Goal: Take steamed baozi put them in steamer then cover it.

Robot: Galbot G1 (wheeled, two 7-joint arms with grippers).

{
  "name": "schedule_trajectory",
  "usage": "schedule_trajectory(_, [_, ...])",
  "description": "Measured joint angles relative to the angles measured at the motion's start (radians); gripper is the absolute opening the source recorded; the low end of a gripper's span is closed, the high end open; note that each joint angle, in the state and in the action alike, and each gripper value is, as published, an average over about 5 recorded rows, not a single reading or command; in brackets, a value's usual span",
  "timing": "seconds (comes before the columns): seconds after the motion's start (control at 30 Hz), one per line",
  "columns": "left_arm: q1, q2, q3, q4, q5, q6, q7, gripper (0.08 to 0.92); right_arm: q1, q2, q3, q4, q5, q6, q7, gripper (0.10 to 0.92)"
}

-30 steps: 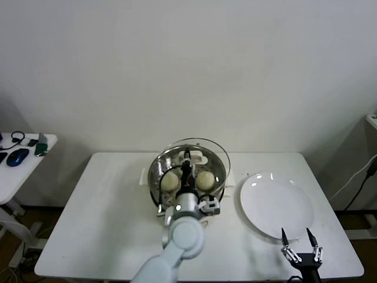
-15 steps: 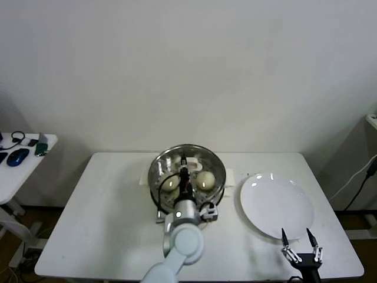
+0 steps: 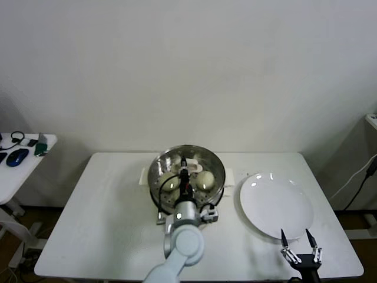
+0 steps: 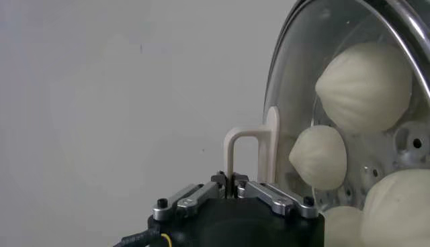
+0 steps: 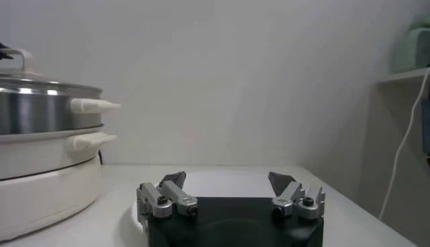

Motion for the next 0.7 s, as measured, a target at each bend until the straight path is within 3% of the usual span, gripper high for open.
schedule_trajectory(0.3, [0.002,0.004,0.003,0.0,-0.012,-0.004,-0.003,0.154,0.002,0.0,-0.002,-0.003,0.0,0.0,-0.01,0.823])
schedule_trajectory(0.7, [0.004,0.036,0.023,-0.057,-0.065,0.004,0.025,0.471,0.011,-0.002,-0.006,0.004,0.006,-0.023,-0.008,0.823])
